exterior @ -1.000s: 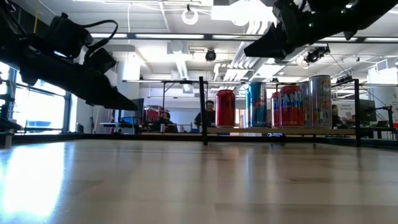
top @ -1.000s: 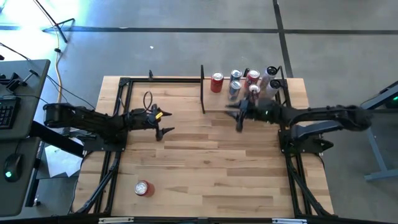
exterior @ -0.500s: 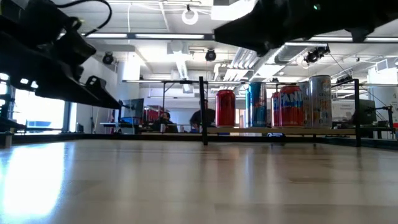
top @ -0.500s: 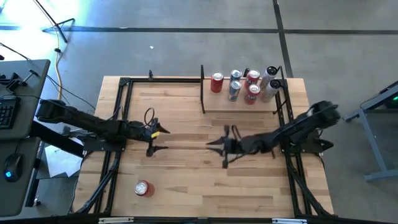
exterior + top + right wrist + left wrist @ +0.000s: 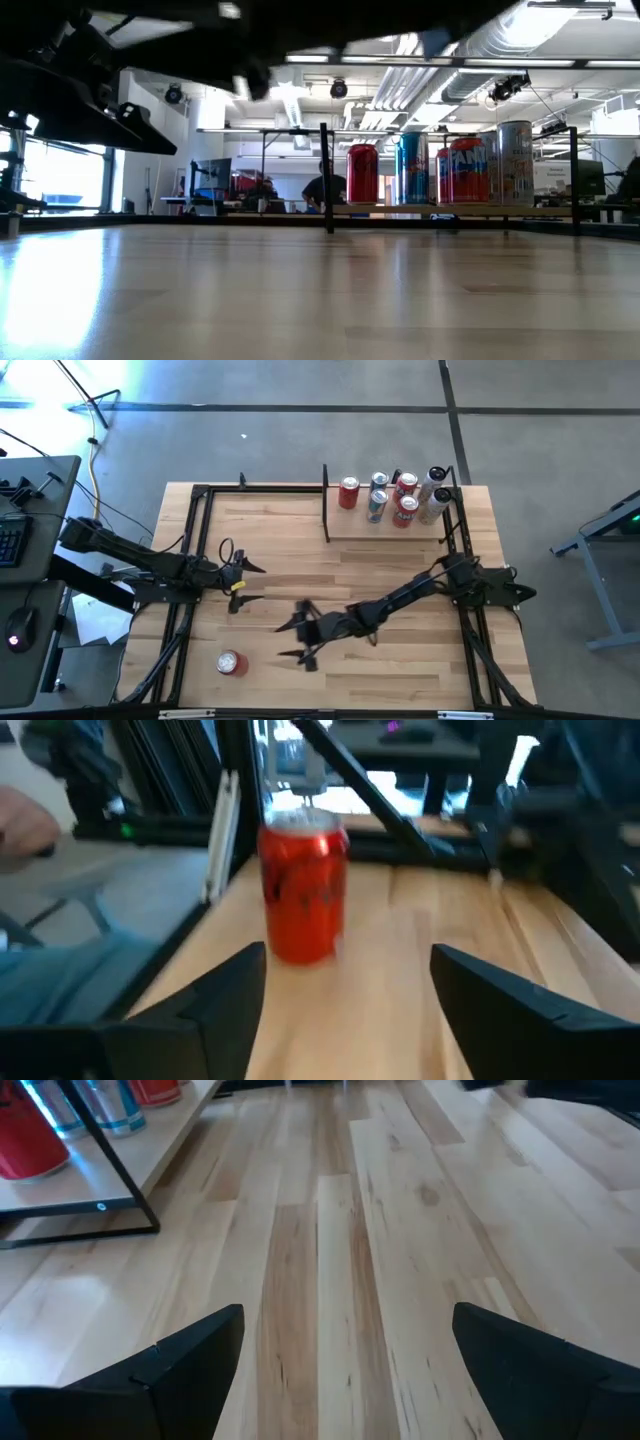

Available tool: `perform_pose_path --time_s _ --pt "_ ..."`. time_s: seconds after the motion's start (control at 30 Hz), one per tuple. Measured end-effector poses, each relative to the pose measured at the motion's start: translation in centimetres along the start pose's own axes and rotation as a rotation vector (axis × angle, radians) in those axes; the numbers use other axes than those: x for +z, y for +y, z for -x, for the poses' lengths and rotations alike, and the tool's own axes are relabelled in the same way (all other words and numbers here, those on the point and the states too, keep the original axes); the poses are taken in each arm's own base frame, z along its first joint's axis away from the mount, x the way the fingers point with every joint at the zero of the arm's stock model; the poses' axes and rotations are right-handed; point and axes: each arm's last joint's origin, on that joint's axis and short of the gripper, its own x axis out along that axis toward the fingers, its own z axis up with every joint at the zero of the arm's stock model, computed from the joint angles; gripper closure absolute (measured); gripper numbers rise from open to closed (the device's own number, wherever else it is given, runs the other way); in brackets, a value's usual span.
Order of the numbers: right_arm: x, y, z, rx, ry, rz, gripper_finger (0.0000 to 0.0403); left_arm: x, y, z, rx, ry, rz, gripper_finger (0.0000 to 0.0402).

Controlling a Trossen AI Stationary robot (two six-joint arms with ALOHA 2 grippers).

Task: Place canned beverage on shelf
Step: Put the red-black soda can on the shelf aligned with the other red-black soda can

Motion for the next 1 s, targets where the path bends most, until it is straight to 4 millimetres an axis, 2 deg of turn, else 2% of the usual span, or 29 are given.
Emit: perform_pose_path --time_s 0.2,0.5,0.7,1.0 --pt "1.8 1.3 -3.8 0.040 -0.069 -0.017 0.0121 0.0 -0.2 0.5 0.002 -0.006 0.024 0.0053" --pt "2.5 3.1 -8.1 0.064 -0.092 -0.033 0.0121 0.0 -0.5 0.6 0.012 -0.014 0.050 0.0053" --pt "3.4 3.0 -9.9 0.007 -0.114 -0.039 0.0121 0.0 -0.6 0.6 0.004 -0.016 0.066 0.0053" --pt "2.5 3.1 -11.5 -0.001 -0.112 -0.085 0.0121 0.2 -0.6 0.6 0.005 -0.031 0.088 0.0053"
